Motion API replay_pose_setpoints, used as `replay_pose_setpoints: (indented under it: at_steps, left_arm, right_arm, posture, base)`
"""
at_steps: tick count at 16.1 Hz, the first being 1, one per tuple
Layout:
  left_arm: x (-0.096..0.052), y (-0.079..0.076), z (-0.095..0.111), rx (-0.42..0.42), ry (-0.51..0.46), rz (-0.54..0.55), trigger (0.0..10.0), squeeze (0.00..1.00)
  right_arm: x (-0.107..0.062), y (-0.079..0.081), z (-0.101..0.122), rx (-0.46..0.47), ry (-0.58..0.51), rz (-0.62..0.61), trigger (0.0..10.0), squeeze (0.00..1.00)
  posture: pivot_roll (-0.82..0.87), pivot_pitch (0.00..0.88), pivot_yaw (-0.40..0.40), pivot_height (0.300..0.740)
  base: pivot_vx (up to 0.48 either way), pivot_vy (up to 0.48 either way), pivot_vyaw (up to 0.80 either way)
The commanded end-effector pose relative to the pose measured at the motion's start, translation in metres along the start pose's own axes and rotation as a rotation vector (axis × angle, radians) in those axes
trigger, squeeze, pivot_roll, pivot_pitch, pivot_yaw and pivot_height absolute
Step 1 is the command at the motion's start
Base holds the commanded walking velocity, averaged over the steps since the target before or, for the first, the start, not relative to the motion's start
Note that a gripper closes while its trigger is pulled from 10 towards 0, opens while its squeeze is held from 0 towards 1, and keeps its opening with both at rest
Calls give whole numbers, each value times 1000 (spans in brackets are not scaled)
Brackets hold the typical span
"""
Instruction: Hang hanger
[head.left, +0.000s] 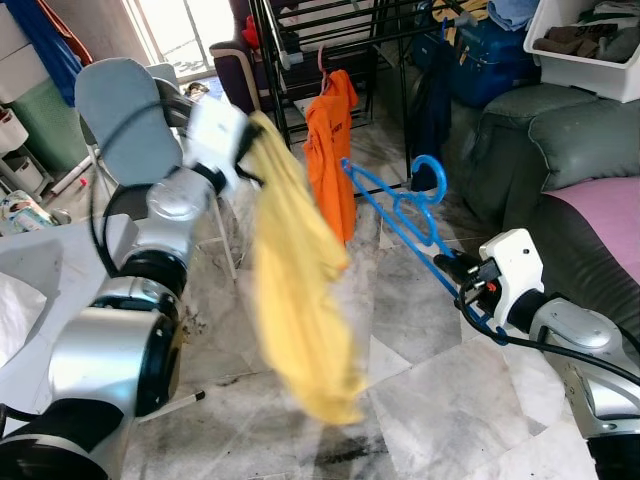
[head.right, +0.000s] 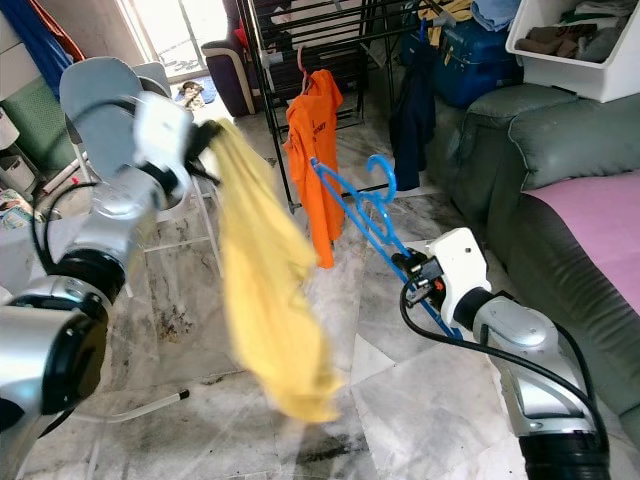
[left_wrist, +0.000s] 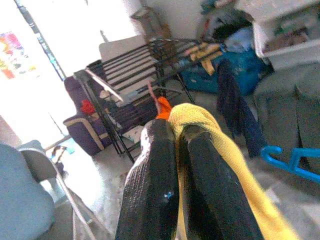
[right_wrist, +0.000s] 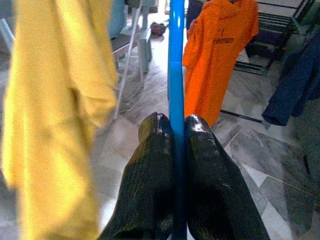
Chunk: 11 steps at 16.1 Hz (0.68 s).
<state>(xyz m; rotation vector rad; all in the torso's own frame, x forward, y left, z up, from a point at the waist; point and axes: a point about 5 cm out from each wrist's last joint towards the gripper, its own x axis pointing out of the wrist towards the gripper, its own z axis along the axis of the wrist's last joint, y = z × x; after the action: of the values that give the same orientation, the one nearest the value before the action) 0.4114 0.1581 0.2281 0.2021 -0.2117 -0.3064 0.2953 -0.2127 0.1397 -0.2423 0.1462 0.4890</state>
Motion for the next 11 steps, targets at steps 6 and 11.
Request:
replay_pose_setpoints:
  at_steps: [6,11]
  left_arm:
    - [4,11,14,-116,-38,47,10000,0]
    - [6,0,17,-116,-62,-111,10000,0]
  right_arm:
    - [8,-6,8,8,-47,-64,10000,0]
    - [7,-3,7,27,-50,-33,10000,0]
  posture:
    - [-230,0,148,740]
    - [-232,0,152,740]
  base:
    - [0,0,0]
    - [0,0,0]
